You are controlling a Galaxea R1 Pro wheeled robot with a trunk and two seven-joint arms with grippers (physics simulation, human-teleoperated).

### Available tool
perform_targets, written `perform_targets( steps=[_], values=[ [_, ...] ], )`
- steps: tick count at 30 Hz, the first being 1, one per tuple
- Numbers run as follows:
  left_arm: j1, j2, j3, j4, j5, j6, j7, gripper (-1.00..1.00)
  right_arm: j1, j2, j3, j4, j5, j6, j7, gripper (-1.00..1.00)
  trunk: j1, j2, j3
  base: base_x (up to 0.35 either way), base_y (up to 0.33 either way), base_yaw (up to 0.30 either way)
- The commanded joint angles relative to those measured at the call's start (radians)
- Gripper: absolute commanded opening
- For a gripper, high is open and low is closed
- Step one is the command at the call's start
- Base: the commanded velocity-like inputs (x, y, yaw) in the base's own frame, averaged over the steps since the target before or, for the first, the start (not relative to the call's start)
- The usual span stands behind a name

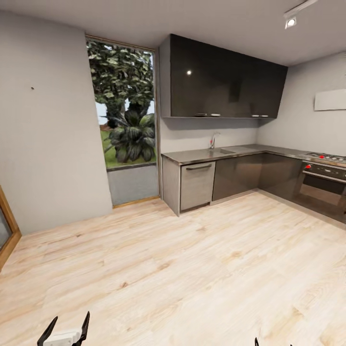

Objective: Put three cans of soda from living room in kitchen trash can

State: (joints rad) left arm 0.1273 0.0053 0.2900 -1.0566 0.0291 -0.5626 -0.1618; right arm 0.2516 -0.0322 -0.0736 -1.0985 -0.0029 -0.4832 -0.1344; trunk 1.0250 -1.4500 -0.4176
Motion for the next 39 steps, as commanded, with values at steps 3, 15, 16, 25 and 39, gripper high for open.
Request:
perform_targets(
  steps=[3,15,16,25,39],
  values=[
    [0.0,0.0,0.0,0.0,0.0,0.0,0.0,1.0,0.0,0.0,0.0,0.0,0.0,0.0,-0.001,1.0,0.0,0.0,0.0,0.0,0.0,-0.014],
    [0.0,-0.001,0.0,0.0,0.0,0.0,0.0,1.0,-0.001,-0.001,-0.001,0.001,-0.002,0.003,-0.001,1.0,0.0,0.0,-0.003,0.0,0.0,-0.117],
    [0.0,-0.001,0.0,0.0,0.0,0.0,0.0,1.0,-0.001,-0.001,-0.001,0.001,-0.002,0.003,-0.001,1.0,0.0,0.0,-0.004,0.0,0.0,-0.18],
    [0.0,-0.001,0.0,0.0,0.0,0.0,0.0,1.0,-0.002,-0.002,0.0,0.006,-0.002,0.003,-0.001,1.0,0.0,0.0,-0.01,0.0,0.0,-0.192],
    [0.0,-0.001,0.0,0.0,0.0,0.0,0.0,1.0,-0.002,-0.002,-0.001,0.008,-0.002,0.003,-0.001,1.0,0.0,0.0,-0.018,0.0,0.0,-0.202]
  ],
)
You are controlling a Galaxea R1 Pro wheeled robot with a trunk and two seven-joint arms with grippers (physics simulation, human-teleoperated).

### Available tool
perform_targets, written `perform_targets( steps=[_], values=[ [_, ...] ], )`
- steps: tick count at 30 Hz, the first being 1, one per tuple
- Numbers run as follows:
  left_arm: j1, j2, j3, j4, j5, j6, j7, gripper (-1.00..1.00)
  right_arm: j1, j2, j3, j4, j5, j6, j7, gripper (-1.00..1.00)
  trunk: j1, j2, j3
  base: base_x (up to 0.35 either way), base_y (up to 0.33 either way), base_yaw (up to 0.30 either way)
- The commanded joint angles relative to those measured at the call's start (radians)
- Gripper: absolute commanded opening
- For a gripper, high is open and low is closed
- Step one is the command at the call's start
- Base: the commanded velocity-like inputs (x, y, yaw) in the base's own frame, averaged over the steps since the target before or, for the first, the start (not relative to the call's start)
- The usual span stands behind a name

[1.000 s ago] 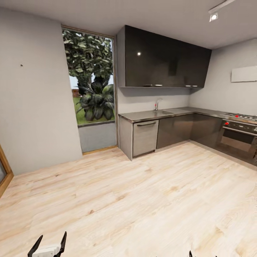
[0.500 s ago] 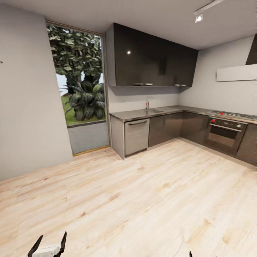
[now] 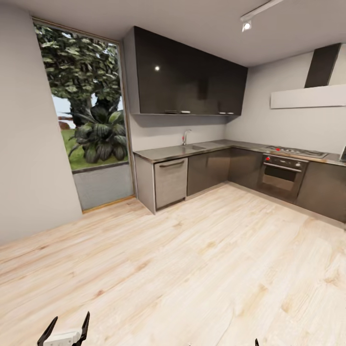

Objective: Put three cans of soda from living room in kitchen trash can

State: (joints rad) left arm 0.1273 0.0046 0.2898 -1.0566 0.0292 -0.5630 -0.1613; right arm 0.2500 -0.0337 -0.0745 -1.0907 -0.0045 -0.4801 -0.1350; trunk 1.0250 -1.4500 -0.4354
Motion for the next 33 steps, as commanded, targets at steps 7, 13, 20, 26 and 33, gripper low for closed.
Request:
perform_targets(
  steps=[7,13,20,26,33],
  values=[
    [0.0,0.0,0.0,0.0,0.0,0.0,0.0,1.0,0.0,0.0,0.0,0.0,0.0,0.0,0.0,1.0,0.0,0.0,-0.004,0.0,0.0,-0.205],
    [0.0,0.0,0.0,0.0,0.0,0.0,0.0,1.0,0.0,0.0,-0.001,0.001,0.0,0.001,0.0,1.0,0.0,0.0,-0.007,0.0,0.0,-0.206],
    [0.0,0.0,0.0,0.0,0.0,0.0,0.0,1.0,0.0,0.0,-0.001,0.001,0.0,0.001,0.0,1.0,0.0,0.0,-0.011,0.0,0.0,-0.206],
    [0.0,0.0,0.0,0.0,0.0,0.0,0.0,1.0,0.0,-0.001,-0.001,0.002,0.0,0.001,0.0,1.0,0.0,0.0,-0.014,0.0,0.0,-0.206],
    [0.0,0.0,0.0,0.0,-0.001,0.0,0.0,1.0,0.0,-0.001,-0.001,0.004,0.0,0.001,0.0,1.0,0.0,0.0,-0.018,0.0,0.0,-0.207]
  ],
)
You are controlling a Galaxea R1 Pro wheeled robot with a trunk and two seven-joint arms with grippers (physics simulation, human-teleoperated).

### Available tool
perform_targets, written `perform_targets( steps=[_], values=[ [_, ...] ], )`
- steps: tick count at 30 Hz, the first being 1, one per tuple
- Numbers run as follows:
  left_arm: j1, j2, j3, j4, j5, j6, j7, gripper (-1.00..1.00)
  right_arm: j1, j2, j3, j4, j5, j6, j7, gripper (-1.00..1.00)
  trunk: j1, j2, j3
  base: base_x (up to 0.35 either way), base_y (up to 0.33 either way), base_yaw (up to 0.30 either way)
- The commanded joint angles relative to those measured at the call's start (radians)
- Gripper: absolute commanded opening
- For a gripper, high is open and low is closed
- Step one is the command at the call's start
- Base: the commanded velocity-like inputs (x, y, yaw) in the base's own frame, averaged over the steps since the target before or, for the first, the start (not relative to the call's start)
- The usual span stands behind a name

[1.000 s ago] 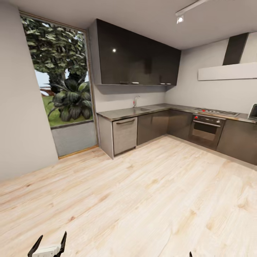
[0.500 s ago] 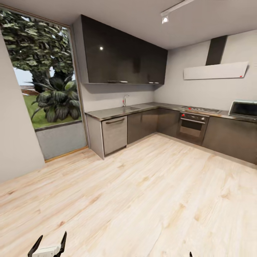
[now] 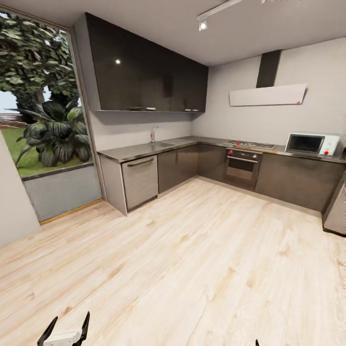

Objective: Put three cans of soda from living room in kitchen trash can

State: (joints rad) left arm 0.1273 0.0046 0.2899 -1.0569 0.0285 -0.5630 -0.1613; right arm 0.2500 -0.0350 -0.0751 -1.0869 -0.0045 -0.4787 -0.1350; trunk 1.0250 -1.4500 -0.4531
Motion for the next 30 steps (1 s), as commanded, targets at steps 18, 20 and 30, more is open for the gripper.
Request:
perform_targets(
  steps=[18,20,30],
  values=[
    [0.0,0.0,0.0,0.0,-0.001,0.0,0.0,1.0,-0.002,0.0,-0.001,0.02,0.0,0.0,0.0,1.0,0.0,0.0,-0.009,0.0,0.0,-0.211],
    [0.0,0.0,0.0,0.0,-0.001,0.0,0.0,1.0,-0.002,0.0,-0.001,0.02,0.0,0.0,0.0,1.0,0.0,0.0,-0.01,0.0,0.0,-0.211],
    [0.0,0.0,0.0,0.0,-0.001,0.0,0.0,1.0,-0.002,0.0,-0.002,0.021,0.0,0.0,0.0,1.0,0.0,0.0,-0.015,0.0,0.0,-0.211]
  ],
)
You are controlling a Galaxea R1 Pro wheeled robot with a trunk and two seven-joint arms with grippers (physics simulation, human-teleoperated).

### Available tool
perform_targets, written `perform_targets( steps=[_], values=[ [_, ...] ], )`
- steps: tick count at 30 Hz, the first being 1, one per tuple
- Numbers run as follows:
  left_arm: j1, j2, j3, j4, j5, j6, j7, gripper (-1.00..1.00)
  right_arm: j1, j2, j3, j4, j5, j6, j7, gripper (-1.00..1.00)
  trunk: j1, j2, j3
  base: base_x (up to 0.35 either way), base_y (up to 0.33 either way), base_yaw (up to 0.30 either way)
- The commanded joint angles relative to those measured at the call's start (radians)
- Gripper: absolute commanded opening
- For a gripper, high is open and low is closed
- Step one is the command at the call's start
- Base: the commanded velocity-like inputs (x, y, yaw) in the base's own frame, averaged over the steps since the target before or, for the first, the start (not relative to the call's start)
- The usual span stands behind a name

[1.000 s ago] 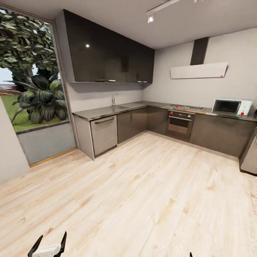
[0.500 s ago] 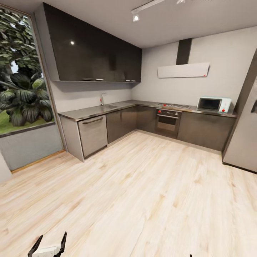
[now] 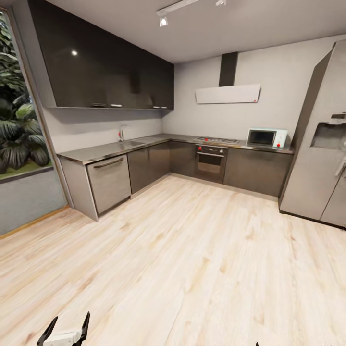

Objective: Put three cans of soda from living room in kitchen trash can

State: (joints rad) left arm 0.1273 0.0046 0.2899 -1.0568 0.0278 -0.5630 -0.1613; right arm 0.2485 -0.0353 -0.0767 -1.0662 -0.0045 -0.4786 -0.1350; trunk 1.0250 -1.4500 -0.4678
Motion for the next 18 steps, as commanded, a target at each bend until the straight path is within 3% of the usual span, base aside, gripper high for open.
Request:
perform_targets(
  steps=[1,18],
  values=[
    [0.0,0.0,0.0,0.0,0.0,0.0,0.0,1.0,0.0,0.0,0.0,0.0,0.0,0.0,0.0,1.0,0.0,0.0,-0.001,0.0,0.0,-0.211],
    [0.0,0.0,0.0,0.001,0.0,0.0,0.0,1.0,0.0,0.0,0.0,0.002,0.0,0.0,0.0,1.0,0.0,0.0,-0.009,0.0,0.0,-0.211]
  ],
)
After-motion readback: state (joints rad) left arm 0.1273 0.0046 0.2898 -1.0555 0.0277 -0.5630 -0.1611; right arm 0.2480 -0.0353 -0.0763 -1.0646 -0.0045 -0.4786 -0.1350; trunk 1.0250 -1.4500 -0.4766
